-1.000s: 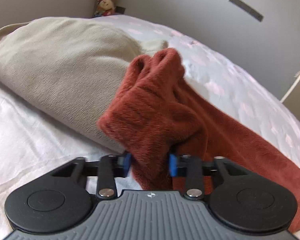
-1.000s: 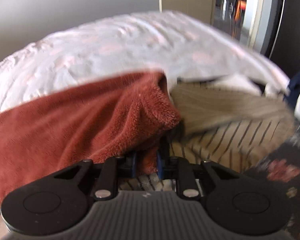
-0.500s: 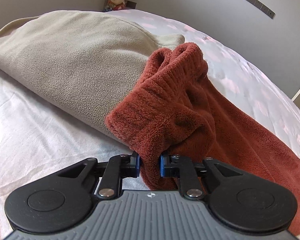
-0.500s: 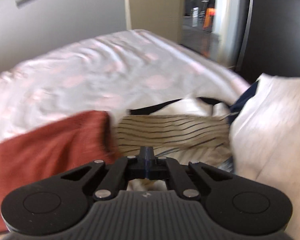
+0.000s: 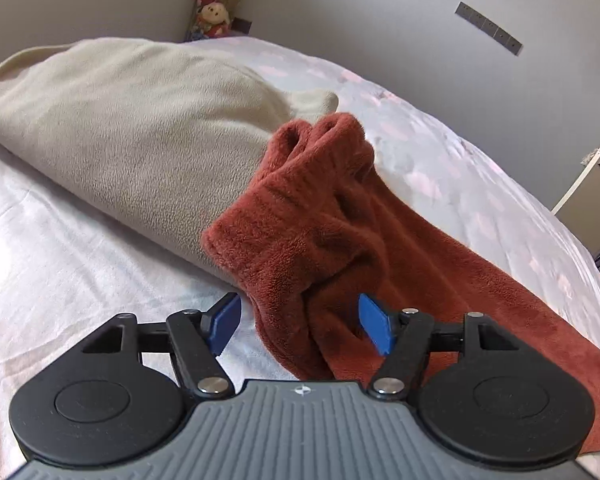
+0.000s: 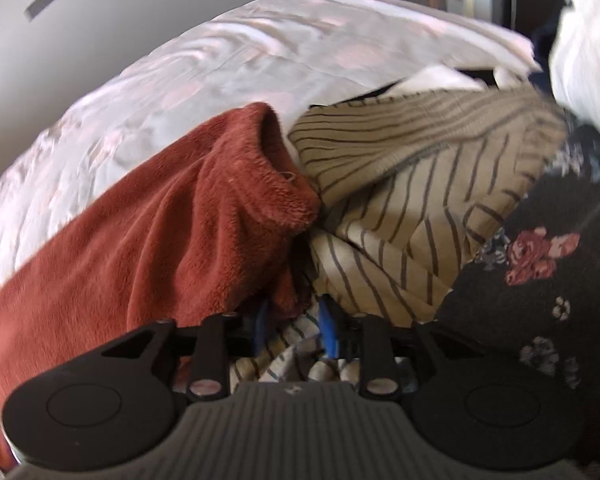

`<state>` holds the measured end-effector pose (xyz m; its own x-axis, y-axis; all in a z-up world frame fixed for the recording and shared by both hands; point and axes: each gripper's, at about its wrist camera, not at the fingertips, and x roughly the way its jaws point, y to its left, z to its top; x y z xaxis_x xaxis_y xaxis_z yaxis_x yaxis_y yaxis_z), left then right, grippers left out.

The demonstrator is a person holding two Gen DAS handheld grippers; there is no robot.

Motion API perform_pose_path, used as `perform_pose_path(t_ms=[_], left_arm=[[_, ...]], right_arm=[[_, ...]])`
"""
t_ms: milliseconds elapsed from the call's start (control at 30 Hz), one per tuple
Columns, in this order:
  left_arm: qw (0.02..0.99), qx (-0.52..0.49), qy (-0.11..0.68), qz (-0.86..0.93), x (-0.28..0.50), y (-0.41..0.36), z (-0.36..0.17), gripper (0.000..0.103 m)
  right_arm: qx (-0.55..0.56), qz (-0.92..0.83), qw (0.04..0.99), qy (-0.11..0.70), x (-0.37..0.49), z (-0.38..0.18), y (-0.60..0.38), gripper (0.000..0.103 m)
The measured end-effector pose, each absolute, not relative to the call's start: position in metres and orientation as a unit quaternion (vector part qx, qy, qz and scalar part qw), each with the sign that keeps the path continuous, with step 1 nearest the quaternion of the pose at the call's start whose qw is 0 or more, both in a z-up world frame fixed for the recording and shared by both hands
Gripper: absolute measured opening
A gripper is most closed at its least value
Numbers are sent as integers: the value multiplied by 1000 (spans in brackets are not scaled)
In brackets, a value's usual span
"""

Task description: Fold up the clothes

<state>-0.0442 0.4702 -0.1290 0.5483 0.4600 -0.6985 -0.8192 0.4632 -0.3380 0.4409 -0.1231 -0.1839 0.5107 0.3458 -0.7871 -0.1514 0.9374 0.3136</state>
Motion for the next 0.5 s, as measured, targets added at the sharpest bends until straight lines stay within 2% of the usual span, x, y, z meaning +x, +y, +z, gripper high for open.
perform_pose_path(t_ms=[167, 267, 333, 467, 500], left_arm=[[795, -373, 258, 403, -48, 477, -139, 69], [790, -399, 215, 412, -54, 488, -141, 70], [786, -416, 184, 418, -57, 495, -142, 74], [781, -428, 178, 419, -56, 506, -152, 73], [779, -434, 178, 416, -56, 508, -155, 63]], right_arm=[[103, 152, 865, 468, 436, -188, -120, 51], [73, 154, 869, 465, 433, -190, -111, 55], [69, 152, 872, 461, 431, -191, -108, 57], [103, 142, 875, 451, 431, -193, -108, 54], [111, 137, 876, 448, 431, -194, -106, 50]])
